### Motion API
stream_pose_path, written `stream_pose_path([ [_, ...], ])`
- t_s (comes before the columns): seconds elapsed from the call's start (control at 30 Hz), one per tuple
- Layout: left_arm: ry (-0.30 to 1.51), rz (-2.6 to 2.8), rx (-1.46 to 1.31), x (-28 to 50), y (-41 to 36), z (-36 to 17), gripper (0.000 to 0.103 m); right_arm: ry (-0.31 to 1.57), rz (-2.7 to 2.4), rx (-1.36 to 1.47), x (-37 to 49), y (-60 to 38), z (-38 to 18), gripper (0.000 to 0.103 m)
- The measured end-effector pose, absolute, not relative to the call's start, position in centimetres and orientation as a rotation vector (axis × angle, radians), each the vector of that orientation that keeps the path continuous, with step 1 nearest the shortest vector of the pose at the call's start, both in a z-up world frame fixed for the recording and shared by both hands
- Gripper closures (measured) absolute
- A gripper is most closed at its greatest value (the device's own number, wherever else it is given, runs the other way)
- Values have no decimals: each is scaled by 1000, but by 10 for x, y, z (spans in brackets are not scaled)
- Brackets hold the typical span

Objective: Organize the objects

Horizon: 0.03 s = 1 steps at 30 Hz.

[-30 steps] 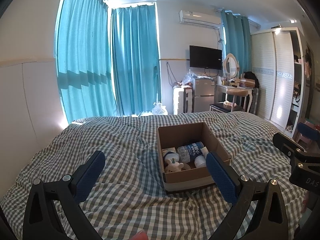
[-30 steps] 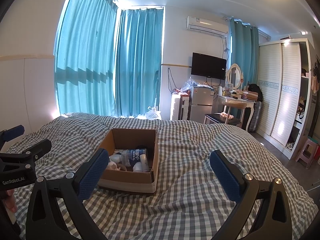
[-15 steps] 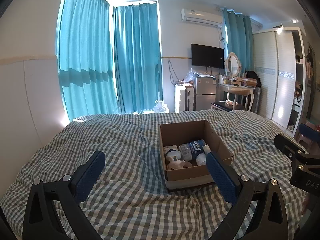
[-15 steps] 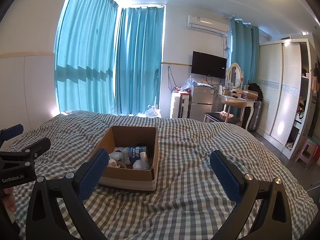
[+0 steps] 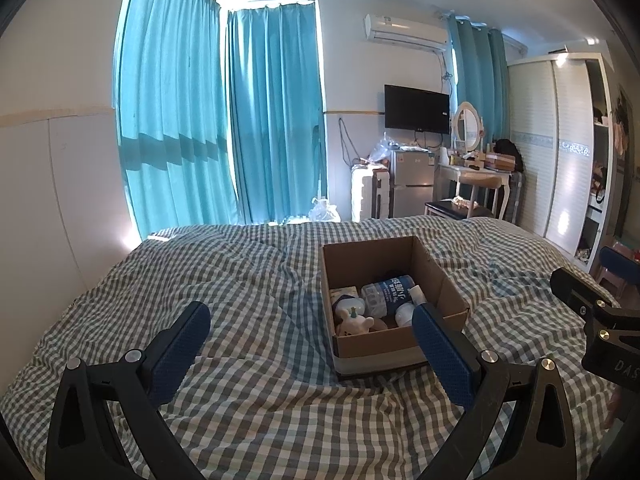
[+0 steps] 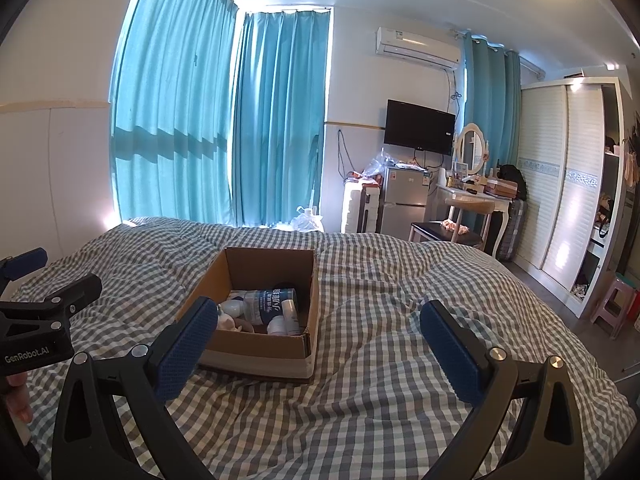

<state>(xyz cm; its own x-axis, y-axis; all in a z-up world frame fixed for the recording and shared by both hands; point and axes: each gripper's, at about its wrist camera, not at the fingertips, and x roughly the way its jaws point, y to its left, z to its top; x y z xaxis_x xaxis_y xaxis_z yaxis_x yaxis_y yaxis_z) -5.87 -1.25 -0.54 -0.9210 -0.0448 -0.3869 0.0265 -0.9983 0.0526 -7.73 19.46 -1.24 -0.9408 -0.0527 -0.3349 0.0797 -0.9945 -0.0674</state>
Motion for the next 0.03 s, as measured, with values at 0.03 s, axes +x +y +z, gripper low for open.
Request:
stream_pose_path([
  [0.03,-81,-3046,608,-58,-11,-5,0,123,-3028,518,-77,195,-12,1],
])
